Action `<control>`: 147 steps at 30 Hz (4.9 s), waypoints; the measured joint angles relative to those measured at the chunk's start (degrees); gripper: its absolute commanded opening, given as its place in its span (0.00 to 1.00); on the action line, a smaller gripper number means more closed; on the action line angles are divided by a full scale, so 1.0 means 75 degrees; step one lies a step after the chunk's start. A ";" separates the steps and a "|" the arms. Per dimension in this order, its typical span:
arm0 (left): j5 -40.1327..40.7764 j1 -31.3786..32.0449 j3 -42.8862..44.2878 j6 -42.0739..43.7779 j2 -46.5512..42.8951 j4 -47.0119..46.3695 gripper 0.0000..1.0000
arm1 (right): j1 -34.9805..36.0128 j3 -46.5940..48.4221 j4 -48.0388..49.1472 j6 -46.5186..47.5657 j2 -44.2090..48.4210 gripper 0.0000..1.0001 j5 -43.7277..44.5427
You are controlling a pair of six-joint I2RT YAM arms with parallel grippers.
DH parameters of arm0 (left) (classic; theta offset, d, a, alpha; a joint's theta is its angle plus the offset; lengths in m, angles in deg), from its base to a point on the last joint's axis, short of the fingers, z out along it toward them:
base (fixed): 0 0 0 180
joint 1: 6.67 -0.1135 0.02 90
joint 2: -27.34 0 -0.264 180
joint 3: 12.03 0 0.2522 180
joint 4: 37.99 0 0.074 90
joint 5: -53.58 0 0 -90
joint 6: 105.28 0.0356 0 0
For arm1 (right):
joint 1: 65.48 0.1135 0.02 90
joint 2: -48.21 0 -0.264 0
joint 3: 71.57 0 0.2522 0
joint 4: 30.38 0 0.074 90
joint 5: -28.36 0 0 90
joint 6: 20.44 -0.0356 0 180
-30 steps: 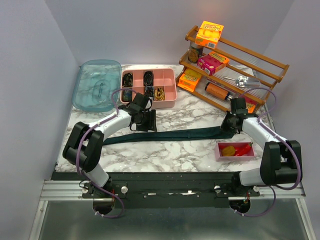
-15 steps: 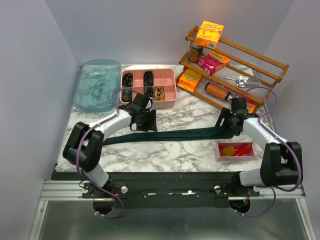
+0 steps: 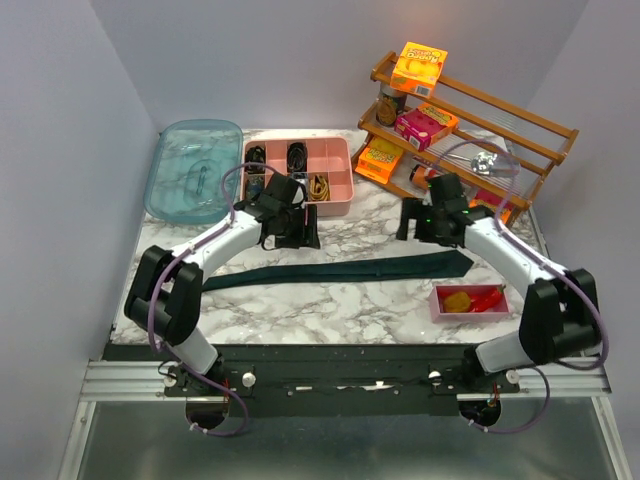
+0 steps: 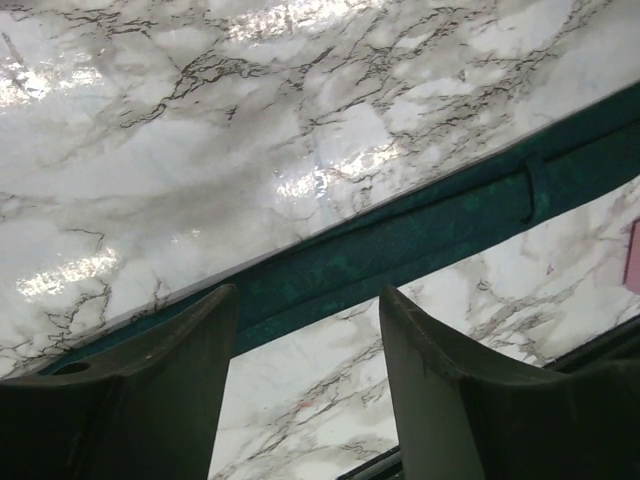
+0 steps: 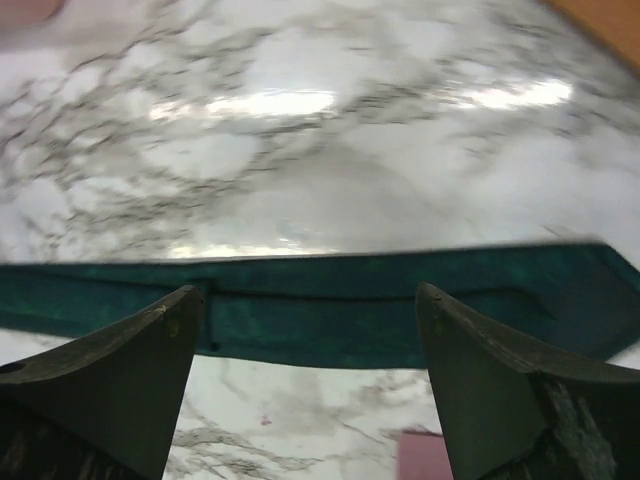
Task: Roll the ties
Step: Flatten out the tie at the center of the board.
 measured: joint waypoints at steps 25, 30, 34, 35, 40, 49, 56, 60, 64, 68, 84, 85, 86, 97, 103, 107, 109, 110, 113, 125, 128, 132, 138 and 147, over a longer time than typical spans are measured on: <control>-0.2439 -0.2984 -0.1888 -0.1853 -0.2719 -0.2259 0.99 | 0.3214 0.1935 -0.0589 0.0254 -0.3357 0.00 -0.0125; -0.2532 -0.3241 -0.2101 -0.1926 -0.2722 -0.2288 0.99 | 0.3214 0.1935 -0.0723 0.0032 -0.3378 0.00 0.0277; -0.2530 -0.3319 -0.2247 -0.1947 -0.2760 -0.2308 0.99 | 0.3174 0.1915 -0.0833 -0.0117 -0.3343 0.00 0.0510; -0.2524 -0.3337 -0.2294 -0.1947 -0.2786 -0.2308 0.99 | 0.3130 0.1883 -0.0866 -0.0143 -0.3316 0.00 0.0560; -0.2436 -0.3538 -0.2428 -0.1947 -0.2961 -0.2186 0.98 | 0.2646 0.1626 -0.1072 -0.0172 -0.3092 0.00 0.0708; -0.1515 -0.3669 -0.2430 -0.1886 -0.3337 -0.1463 0.96 | 0.2291 0.1489 -0.1582 -0.0152 -0.2938 0.00 0.1113; -0.0726 -0.3853 -0.2594 -0.1886 -0.3605 -0.0924 0.94 | 0.2256 0.1504 -0.1920 -0.0079 -0.2914 0.01 0.1323; -0.0455 -0.4013 -0.2815 -0.1906 -0.3649 -0.0726 0.93 | 0.2247 0.1585 -0.2127 0.0041 -0.2906 0.01 0.1271; -0.0268 -0.4095 -0.2984 -0.1926 -0.3649 -0.0490 0.92 | 0.2326 0.2025 -0.2294 0.0213 -0.2906 0.01 0.1157; -0.0125 -0.4226 -0.3092 -0.1988 -0.3666 -0.0358 0.91 | 0.2734 0.2725 -0.2369 0.0382 -0.2987 0.01 0.0982; 0.0012 -0.4380 -0.3987 -0.2241 -0.3762 -0.0460 0.84 | 0.4252 0.4039 -0.2340 0.0525 -0.4724 0.01 -0.0236; 0.0012 -0.4380 -0.4022 -0.2247 -0.3762 -0.0487 0.84 | 0.4249 0.4039 -0.2340 0.0519 -0.4759 0.01 -0.0239; 0.0012 -0.4380 -0.4060 -0.2253 -0.3762 -0.0519 0.84 | 0.4249 0.4039 -0.2343 0.0504 -0.4782 0.01 -0.0248; 0.0038 -0.4380 -0.4336 -0.2253 -0.3783 -0.1005 0.78 | 0.4237 0.3456 -0.2133 0.0498 -0.4427 0.00 -0.0154; -0.0172 -0.4386 -0.4776 -0.2232 -0.3791 -0.1617 0.73 | 0.4185 0.3404 -0.2186 0.0530 -0.4371 0.01 -0.0093; -0.0262 -0.4386 -0.4978 -0.2139 -0.3987 -0.1868 0.74 | 0.4153 0.3494 -0.2378 0.0644 -0.4360 0.01 -0.0099; -0.0256 -0.4386 -0.5053 -0.2092 -0.4205 -0.1935 0.73 | 0.4138 0.3672 -0.2524 0.0720 -0.4360 0.01 -0.0134; -0.0256 -0.4386 -0.5097 -0.2069 -0.4342 -0.1950 0.71 | 0.4135 0.3809 -0.2591 0.0746 -0.4360 0.01 -0.0189; -0.0248 -0.4386 -0.5182 -0.1999 -0.4622 -0.1973 0.63 | 0.4135 0.4313 -0.2640 0.0851 -0.4360 0.01 -0.0388; -0.0239 -0.4351 -0.5511 -0.1839 -0.4975 -0.1941 0.54 | 0.4185 0.6429 -0.2836 0.1070 -0.5254 0.01 -0.1358; -0.0233 -0.4313 -0.5592 -0.1818 -0.4972 -0.1973 0.51 | 0.4278 0.7026 -0.2920 0.1070 -0.5767 0.01 -0.1632; -0.0192 -0.4214 -0.5619 -0.1772 -0.4887 -0.1970 0.47 | 0.4436 0.7673 -0.2970 0.1055 -0.6292 0.01 -0.2037; -0.0102 -0.4010 -0.5706 -0.1711 -0.4846 -0.1999 0.46 | 0.4674 0.8314 -0.2769 0.0927 -0.6802 0.01 -0.2728; 0.0050 -0.3934 -0.5852 -0.1661 -0.4677 -0.2098 0.46 | 0.5047 0.9206 -0.2404 0.0831 -0.7545 0.01 -0.3448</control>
